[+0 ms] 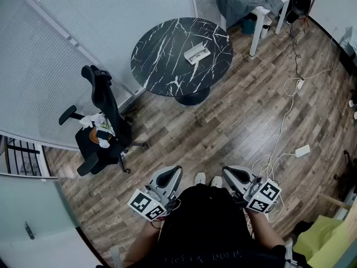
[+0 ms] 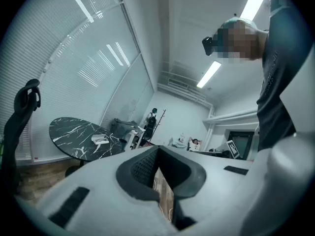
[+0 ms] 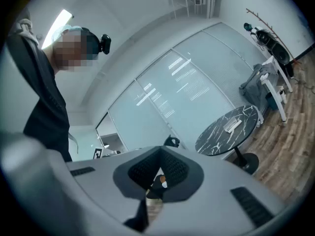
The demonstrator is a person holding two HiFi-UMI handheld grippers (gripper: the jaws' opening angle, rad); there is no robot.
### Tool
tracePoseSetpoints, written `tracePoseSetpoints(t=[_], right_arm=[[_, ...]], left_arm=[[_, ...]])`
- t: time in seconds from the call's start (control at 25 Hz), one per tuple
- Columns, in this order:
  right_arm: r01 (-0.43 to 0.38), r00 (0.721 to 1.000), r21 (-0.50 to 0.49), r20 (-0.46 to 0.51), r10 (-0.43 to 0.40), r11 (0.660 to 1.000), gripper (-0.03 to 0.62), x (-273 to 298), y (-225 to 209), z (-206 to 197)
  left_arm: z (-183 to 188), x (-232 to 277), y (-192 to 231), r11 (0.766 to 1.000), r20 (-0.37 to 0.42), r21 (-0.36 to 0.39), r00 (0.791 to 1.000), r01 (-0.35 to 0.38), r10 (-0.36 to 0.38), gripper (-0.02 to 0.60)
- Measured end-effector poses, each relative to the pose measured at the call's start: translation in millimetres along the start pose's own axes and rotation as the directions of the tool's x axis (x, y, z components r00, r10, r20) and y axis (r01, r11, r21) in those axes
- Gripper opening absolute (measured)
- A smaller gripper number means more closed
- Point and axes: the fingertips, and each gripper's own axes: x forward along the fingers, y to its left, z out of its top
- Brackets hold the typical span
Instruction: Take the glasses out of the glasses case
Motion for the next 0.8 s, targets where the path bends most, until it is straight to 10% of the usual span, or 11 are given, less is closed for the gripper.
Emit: tracePoseSetpoints(t=[0.8], right_arm=[[-0.061, 0.998, -0.006, 0.015, 0.061, 0.998, 0.031, -29, -14, 5]], left_arm=[[-3, 4, -19, 0.998, 0.020, 0.056, 0.999, -0.043, 0.041, 0.018]])
